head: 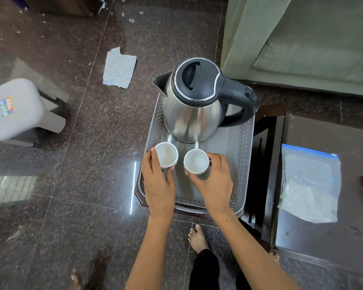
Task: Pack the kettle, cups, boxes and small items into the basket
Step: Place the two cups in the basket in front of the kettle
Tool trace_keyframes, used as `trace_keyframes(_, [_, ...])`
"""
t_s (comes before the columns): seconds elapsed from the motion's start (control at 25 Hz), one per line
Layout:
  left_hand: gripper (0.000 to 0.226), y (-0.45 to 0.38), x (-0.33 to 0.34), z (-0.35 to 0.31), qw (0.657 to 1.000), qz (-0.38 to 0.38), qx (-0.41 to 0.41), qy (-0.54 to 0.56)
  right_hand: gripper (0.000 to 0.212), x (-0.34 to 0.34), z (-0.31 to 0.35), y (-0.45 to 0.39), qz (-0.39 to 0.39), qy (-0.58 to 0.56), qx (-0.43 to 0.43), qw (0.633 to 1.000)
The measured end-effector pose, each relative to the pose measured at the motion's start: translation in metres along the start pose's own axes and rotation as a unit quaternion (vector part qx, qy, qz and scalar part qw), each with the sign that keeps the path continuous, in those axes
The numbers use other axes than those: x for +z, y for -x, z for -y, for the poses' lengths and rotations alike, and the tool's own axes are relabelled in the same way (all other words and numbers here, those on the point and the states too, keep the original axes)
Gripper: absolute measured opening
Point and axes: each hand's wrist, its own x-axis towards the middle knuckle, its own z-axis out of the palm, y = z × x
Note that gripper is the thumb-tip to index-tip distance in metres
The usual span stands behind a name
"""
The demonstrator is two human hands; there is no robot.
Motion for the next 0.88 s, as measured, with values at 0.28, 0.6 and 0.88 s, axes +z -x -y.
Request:
trace_keyframes(0.28, [0.06, -0.0032, 0.003, 0.003, 1.0, 0.003, -0.001, -0.021, 0.059, 0.0018, -0.0004, -0.0013, 0.006, 0.001, 0.011, 1.0])
trace_keyframes(0.6, [0.062, -0.0039, 0.0022, 0.002, 0.999, 0.015, 0.005, -0.04, 0.063, 0.0038, 0.0014, -0.0031, 0.022, -0.001, 0.033, 0.999])
trace_keyframes(0.88, [0.059, -0.0017, -0.001, 0.0016, 0.999, -0.005, 0.036, -0.032, 0.071, 0.0019, 0.0003, -0.0028, 0.033, 0.011, 0.029, 0.999])
